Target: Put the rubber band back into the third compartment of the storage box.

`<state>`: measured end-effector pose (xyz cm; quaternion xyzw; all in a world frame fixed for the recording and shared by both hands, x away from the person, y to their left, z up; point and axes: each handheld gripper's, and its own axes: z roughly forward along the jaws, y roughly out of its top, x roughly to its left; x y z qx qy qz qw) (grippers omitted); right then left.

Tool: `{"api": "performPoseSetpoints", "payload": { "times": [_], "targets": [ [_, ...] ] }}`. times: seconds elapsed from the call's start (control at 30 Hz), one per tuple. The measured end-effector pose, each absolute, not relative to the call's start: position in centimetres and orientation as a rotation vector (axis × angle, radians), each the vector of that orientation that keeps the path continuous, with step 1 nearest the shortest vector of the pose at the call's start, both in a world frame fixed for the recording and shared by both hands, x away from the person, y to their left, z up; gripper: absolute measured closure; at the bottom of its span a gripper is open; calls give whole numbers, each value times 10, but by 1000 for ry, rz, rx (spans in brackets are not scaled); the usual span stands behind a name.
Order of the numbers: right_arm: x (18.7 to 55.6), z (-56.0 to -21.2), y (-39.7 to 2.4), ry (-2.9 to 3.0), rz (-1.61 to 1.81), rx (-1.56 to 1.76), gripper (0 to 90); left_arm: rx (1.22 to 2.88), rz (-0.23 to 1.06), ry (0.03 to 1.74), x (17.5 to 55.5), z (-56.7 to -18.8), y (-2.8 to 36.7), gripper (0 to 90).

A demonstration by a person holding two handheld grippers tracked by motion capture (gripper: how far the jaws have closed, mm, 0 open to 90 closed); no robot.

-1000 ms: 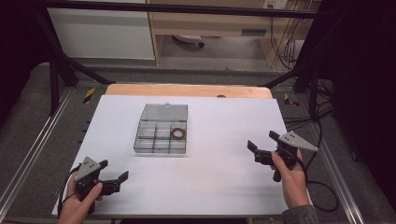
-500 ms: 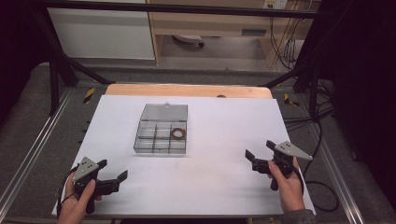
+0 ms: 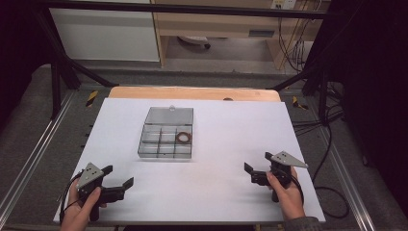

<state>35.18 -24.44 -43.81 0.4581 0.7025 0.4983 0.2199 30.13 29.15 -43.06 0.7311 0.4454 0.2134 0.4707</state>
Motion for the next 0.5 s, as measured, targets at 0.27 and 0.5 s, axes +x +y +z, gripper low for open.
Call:
{"api": "performPoseSetpoints", "payload": {
  "times": [0.27, 0.5],
  "targets": [
    [358, -447, -223, 2017, 1338, 1234, 23, 1795, 504, 1084, 301, -431, 289, 58],
    [366, -452, -218, 2035, 1256, 1223, 30, 1806, 496, 1086, 302, -432, 287, 58]
  ]
}}
